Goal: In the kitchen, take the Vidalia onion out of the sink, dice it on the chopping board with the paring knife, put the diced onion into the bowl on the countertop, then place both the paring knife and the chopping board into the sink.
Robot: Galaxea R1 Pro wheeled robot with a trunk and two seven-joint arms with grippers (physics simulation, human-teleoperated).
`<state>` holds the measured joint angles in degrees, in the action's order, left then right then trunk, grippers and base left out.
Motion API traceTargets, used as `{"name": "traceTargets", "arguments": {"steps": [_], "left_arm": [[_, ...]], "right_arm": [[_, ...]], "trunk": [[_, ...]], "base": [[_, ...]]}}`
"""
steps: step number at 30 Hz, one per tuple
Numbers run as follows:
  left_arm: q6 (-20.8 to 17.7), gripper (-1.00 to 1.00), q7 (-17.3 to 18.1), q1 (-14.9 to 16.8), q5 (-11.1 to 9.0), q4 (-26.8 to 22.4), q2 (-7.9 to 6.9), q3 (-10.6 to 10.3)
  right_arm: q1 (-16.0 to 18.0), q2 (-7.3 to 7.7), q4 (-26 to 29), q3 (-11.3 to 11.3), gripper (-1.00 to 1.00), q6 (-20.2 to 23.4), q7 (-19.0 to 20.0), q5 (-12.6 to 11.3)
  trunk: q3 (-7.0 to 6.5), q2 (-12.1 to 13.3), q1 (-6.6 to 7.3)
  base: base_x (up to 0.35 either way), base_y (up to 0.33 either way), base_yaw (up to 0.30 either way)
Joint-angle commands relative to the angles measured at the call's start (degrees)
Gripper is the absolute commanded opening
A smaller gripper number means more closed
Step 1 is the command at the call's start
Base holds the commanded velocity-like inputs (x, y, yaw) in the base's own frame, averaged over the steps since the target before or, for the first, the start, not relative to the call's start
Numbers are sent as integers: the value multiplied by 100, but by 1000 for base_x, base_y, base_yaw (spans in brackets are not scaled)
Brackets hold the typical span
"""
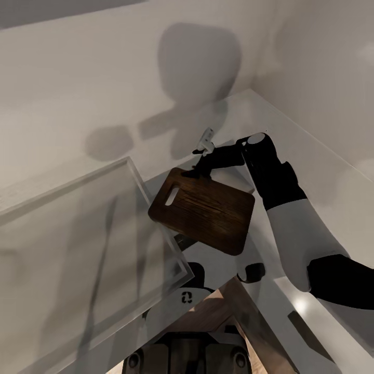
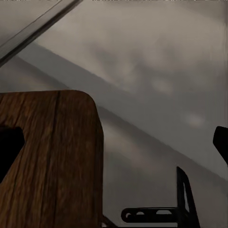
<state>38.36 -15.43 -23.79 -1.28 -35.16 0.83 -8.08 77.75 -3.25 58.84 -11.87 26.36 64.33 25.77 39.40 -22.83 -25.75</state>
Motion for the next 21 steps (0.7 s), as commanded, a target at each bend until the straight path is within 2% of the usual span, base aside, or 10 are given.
{"name": "traceTargets", "arguments": {"steps": [1, 9, 21], "left_arm": [[5, 100, -39, -3, -13, -8, -4, -27], [6, 100, -39, -3, -13, -8, -4, -27], [12, 100, -39, -3, -13, -8, -8, -27]], "right_arm": [[3, -6, 6, 3, 100, 49, 19, 26], [3, -72, -21, -13, 100, 53, -3, 3], [-10, -62, -56, -17, 100, 62, 68, -19]], "trunk": [[7, -9, -4], [7, -9, -4], [7, -9, -4]], "base": [[0, 0, 0], [0, 0, 0], [0, 0, 0]]}}
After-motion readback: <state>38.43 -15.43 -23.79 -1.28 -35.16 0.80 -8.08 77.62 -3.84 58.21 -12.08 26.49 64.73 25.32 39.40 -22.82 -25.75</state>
